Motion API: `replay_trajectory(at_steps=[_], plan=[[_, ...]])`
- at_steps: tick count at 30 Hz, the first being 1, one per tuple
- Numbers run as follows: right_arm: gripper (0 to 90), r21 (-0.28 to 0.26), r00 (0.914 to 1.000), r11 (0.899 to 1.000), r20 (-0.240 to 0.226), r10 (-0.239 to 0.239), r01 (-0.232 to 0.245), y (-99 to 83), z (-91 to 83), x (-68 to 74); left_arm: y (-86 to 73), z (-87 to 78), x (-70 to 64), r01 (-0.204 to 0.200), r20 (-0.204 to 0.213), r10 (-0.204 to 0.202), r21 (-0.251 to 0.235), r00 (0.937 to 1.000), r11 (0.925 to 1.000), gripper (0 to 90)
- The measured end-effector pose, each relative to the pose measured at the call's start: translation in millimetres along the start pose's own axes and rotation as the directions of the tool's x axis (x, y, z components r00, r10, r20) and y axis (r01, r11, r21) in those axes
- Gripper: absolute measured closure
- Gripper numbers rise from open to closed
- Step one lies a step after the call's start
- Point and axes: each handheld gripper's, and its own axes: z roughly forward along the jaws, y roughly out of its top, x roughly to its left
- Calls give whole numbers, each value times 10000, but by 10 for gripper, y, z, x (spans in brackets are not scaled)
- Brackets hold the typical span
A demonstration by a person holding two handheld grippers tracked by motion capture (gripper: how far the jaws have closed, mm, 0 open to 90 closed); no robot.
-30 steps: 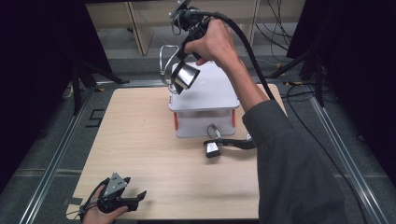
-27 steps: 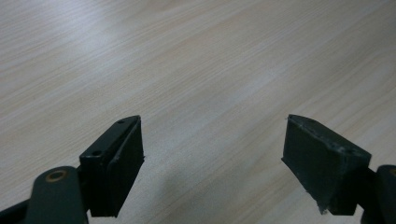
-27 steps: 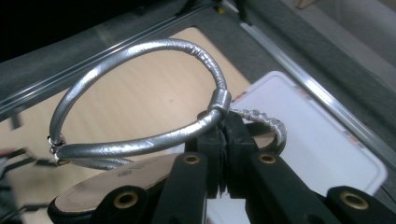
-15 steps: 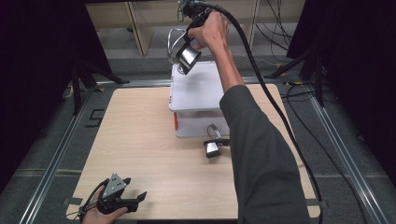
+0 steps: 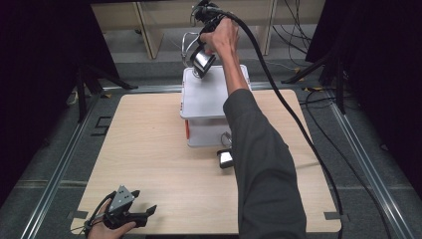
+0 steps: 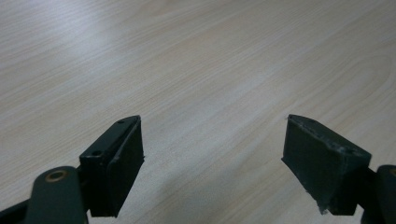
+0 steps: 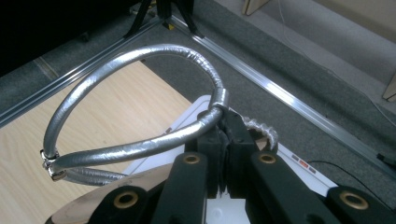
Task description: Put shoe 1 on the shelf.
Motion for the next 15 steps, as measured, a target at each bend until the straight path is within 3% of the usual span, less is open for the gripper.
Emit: replay_trajectory(at_steps=[6, 10, 12, 13, 15], plan=[[881, -612, 9996, 9977, -34, 283, -284, 30, 109, 7, -4, -8, 16, -104, -46, 104, 128, 9999, 9999, 199], [881, -526, 9990, 9978, -224, 386, -397, -39, 188, 19, -5, -10, 7, 11, 7, -11, 44, 10000, 10000, 199], [881, -578, 9976, 9967, -416, 546, -570, -95, 184, 17, -3, -17, 21, -172, -79, 173, 170, 9998, 9997, 199], [881, -525, 9965, 9962, -508, 663, -690, -130, 174, 12, -5, -8, 11, -30, -51, 30, 73, 10000, 10000, 200], [880, -399, 9962, 9966, -520, 694, -715, -202, 153, 6, -4, -6, 13, -122, -99, 123, 132, 9999, 9998, 200]])
